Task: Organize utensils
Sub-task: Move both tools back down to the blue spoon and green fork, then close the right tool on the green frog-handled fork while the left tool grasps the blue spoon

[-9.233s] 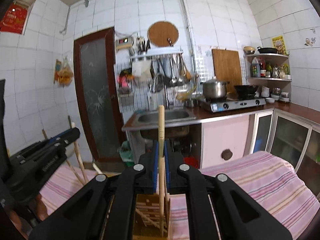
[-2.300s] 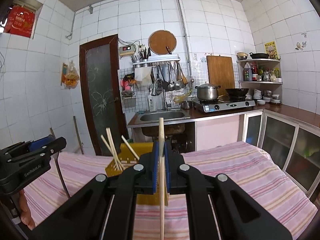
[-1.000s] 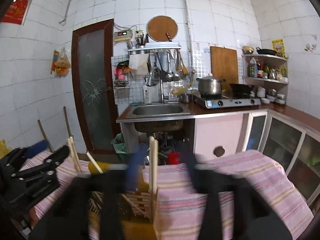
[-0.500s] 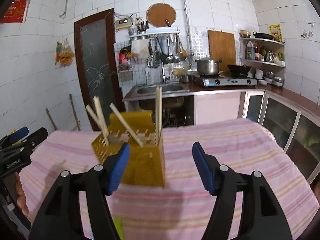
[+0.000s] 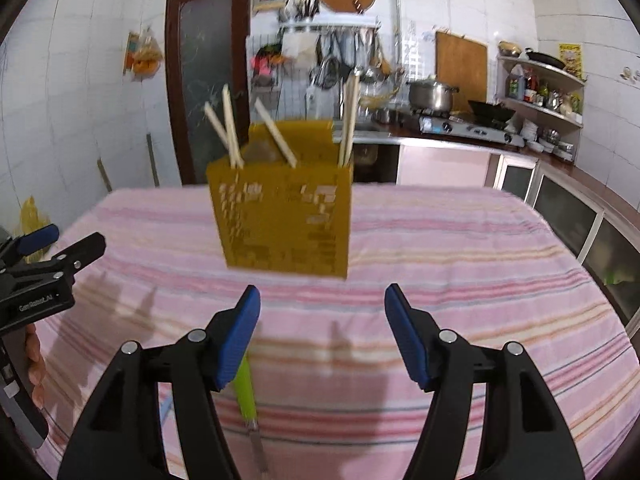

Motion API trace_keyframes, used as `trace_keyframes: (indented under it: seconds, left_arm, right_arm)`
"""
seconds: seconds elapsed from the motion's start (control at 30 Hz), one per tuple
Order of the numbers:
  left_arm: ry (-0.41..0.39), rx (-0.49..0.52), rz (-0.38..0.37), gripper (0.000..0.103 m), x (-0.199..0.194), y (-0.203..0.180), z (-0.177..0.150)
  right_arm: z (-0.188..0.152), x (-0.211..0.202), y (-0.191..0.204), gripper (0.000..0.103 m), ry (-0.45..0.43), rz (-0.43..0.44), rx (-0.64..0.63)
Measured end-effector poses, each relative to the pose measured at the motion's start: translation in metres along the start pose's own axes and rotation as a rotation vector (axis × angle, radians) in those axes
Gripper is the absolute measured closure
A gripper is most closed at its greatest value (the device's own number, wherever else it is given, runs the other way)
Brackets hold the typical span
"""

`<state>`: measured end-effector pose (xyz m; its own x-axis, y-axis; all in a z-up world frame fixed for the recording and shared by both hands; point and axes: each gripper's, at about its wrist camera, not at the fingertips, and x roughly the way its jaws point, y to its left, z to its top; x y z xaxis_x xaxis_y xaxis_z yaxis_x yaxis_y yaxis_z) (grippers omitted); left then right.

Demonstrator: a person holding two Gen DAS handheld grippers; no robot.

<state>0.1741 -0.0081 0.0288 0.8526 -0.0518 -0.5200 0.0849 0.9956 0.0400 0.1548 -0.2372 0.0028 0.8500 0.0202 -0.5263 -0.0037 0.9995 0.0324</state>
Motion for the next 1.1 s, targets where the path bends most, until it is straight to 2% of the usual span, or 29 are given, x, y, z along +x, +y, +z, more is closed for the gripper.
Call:
trace_keyframes:
  seconds: [0.07, 0.27, 0.37, 0.5, 0.53, 0.67, 0.77, 1.1]
  left_arm:
    - [0.037, 0.012, -0.022, 0.005, 0.008, -0.004, -0.007]
    - [0.094, 0.029, -0.019, 0.005, 0.024, -0.008, -0.021]
    - [0.119, 0.002, -0.029, 0.005, 0.030, -0.004, -0.024]
    - [0.140, -0.006, -0.027, 0.005, 0.036, -0.003, -0.029]
    - [0.147, -0.006, -0.029, 0.005, 0.037, -0.004, -0.030]
    - [0.181, 0.000, -0.039, 0.005, 0.041, -0.010, -0.033]
    - [0.195, 0.008, -0.052, 0.005, 0.041, -0.015, -0.034]
    - [0.271, 0.035, -0.108, 0.005, 0.045, -0.047, -0.041]
  right_arm:
    - [-0.005, 0.009, 0.005, 0.039, 0.044, 0.004, -0.011]
    - [-0.018, 0.035, 0.018, 0.039, 0.189, 0.027, -0.031]
    - [-0.023, 0.045, 0.024, 0.039, 0.241, 0.033, -0.039]
    - [-0.023, 0.053, 0.034, 0.040, 0.268, 0.032, -0.073]
    - [-0.023, 0.055, 0.036, 0.044, 0.275, 0.029, -0.084]
    - [-0.024, 0.060, 0.041, 0.074, 0.297, 0.055, -0.084]
    - [-0.026, 0.058, 0.036, 0.088, 0.298, 0.052, -0.063]
    - [-0.031, 0.047, -0.012, 0.088, 0.292, 0.005, 0.068]
